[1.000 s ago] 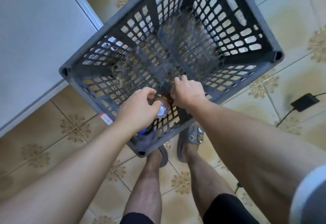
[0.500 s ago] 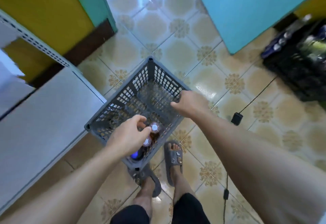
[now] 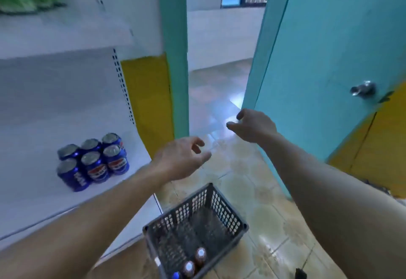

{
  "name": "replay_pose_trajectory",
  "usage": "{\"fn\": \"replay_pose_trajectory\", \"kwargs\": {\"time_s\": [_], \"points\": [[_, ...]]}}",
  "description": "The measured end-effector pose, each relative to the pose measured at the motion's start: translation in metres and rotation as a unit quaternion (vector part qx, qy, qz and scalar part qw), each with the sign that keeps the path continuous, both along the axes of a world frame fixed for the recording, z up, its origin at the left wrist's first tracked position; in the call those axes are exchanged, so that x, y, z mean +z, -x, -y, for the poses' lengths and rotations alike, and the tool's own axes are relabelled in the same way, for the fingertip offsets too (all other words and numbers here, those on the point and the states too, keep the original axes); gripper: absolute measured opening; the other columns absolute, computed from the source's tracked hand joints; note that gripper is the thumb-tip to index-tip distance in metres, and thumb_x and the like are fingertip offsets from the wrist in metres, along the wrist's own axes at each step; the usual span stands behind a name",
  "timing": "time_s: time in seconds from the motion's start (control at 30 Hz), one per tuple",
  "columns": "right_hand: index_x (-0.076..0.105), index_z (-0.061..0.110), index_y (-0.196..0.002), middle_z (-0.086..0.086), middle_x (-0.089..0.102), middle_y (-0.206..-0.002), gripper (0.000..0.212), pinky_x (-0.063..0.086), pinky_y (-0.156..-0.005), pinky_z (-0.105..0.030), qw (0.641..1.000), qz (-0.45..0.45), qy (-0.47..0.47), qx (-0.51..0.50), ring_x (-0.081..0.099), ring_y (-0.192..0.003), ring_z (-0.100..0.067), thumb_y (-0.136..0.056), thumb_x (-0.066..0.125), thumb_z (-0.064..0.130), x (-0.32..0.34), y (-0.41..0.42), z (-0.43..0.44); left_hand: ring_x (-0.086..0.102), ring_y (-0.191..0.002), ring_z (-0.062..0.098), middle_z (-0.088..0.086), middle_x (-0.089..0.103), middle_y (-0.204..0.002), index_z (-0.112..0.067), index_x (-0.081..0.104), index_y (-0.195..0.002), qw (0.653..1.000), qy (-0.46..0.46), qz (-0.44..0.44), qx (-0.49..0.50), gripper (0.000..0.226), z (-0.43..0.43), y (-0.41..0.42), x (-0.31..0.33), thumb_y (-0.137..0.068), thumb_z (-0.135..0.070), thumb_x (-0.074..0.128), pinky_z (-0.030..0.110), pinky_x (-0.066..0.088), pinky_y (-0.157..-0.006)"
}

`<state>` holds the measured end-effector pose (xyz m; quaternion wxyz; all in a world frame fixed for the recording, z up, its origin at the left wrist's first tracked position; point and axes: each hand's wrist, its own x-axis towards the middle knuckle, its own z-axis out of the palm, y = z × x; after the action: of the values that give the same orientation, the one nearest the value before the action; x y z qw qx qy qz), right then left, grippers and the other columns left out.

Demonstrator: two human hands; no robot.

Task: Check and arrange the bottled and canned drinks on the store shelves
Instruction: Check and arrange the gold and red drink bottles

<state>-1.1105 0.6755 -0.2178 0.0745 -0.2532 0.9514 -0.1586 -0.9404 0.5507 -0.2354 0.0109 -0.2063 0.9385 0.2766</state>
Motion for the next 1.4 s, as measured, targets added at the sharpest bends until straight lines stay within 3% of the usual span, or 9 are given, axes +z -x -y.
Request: {"fn": "replay_pose_trajectory", "kwargs": {"time_s": [0.17, 0.3, 0.43, 0.57, 0.77, 0.93, 1.07, 1.2, 1.4], "points": [[0.062, 0.027, -0.131, -0.003, 0.064, -0.136, 0.048, 0.045, -0.096, -0.033, 0.988, -0.077, 0.110, 0.071, 0.058, -0.122, -0.029, -0.091, 0.062, 0.053, 0.114, -0.043, 0.041, 0.061, -0.098, 0.007, -0.020, 0.063, -0.112, -0.033, 0.056, -0.128, 0.992, 0.046, -0.104, 0.058, 0.042, 0.019, -0.074, 0.092, -0.094, -0.058, 0.054, 0.032, 0.052, -0.088], [0.064, 0.030, -0.125, 0.000, 0.070, -0.121, 0.045, 0.049, -0.092, -0.034, 0.966, -0.095, 0.198, 0.139, 0.061, -0.113, -0.026, -0.089, 0.061, 0.056, 0.177, -0.092, 0.095, 0.062, -0.093, 0.002, -0.025, 0.062, -0.101, -0.034, 0.059, -0.125, 0.974, 0.090, -0.172, 0.118, 0.040, 0.053, -0.139, 0.151, -0.092, -0.057, 0.058, 0.031, 0.051, -0.088], [0.062, 0.035, -0.111, 0.006, 0.072, -0.106, 0.032, 0.056, -0.090, -0.038, 0.935, -0.077, 0.277, 0.207, 0.069, -0.099, -0.022, -0.088, 0.061, 0.057, 0.219, -0.151, 0.164, 0.060, -0.086, -0.005, -0.026, 0.060, -0.095, -0.033, 0.059, -0.121, 0.948, 0.119, -0.234, 0.180, 0.035, 0.103, -0.200, 0.196, -0.093, -0.054, 0.059, 0.022, 0.048, -0.073], [0.063, 0.028, -0.123, 0.006, 0.070, -0.113, 0.043, 0.054, -0.087, -0.034, 0.915, -0.067, 0.286, 0.277, 0.067, -0.099, -0.019, -0.091, 0.061, 0.056, 0.244, -0.217, 0.248, 0.059, -0.090, -0.002, -0.022, 0.062, -0.103, -0.032, 0.060, -0.126, 0.926, 0.150, -0.258, 0.230, 0.037, 0.171, -0.254, 0.222, -0.094, -0.052, 0.058, 0.025, 0.050, -0.077], [0.069, 0.019, -0.107, -0.002, 0.068, -0.102, 0.029, 0.055, -0.090, -0.041, 0.887, -0.039, 0.307, 0.342, 0.063, -0.096, -0.021, -0.091, 0.068, 0.043, 0.253, -0.326, 0.383, 0.058, -0.093, 0.002, -0.018, 0.062, -0.108, -0.030, 0.060, -0.124, 0.881, 0.181, -0.329, 0.289, 0.034, 0.291, -0.337, 0.235, -0.093, -0.043, 0.063, 0.026, 0.049, -0.081], [0.065, 0.022, -0.122, 0.000, 0.070, -0.111, 0.040, 0.053, -0.096, -0.044, 0.873, -0.018, 0.316, 0.371, 0.064, -0.109, -0.022, -0.091, 0.066, 0.048, 0.255, -0.384, 0.475, 0.050, -0.110, 0.010, -0.003, 0.051, -0.136, -0.020, 0.046, -0.142, 0.843, 0.120, -0.384, 0.356, 0.060, 0.396, -0.388, 0.237, -0.089, -0.034, 0.072, 0.030, 0.043, -0.095], [0.061, 0.024, -0.131, 0.014, 0.065, -0.111, 0.047, 0.050, -0.103, -0.037, 0.841, 0.047, 0.386, 0.376, 0.062, -0.110, -0.010, -0.093, 0.066, 0.051, 0.246, -0.392, 0.518, 0.052, -0.113, 0.013, -0.004, 0.052, -0.137, -0.021, 0.039, -0.146, 0.867, 0.003, -0.350, 0.355, 0.068, 0.454, -0.401, 0.235, -0.089, -0.040, 0.071, 0.032, 0.044, -0.092], [0.064, 0.023, -0.128, 0.008, 0.069, -0.116, 0.047, 0.055, -0.099, -0.036, 0.823, 0.068, 0.406, 0.391, 0.065, -0.103, -0.006, -0.095, 0.059, 0.056, 0.227, -0.384, 0.547, 0.059, -0.108, 0.010, -0.012, 0.059, -0.122, -0.026, 0.044, -0.140, 0.910, -0.018, -0.277, 0.310, 0.071, 0.479, -0.396, 0.227, -0.081, -0.051, 0.076, 0.034, 0.050, -0.093], [0.069, 0.029, -0.103, 0.007, 0.071, -0.100, 0.034, 0.059, -0.086, -0.028, 0.771, 0.087, 0.483, 0.407, 0.068, -0.097, -0.013, -0.083, 0.065, 0.055, 0.219, -0.374, 0.564, 0.063, -0.100, 0.006, -0.013, 0.064, -0.113, -0.024, 0.051, -0.129, 0.898, 0.002, -0.321, 0.302, 0.061, 0.483, -0.386, 0.222, -0.080, -0.050, 0.077, 0.031, 0.055, -0.088]]}}
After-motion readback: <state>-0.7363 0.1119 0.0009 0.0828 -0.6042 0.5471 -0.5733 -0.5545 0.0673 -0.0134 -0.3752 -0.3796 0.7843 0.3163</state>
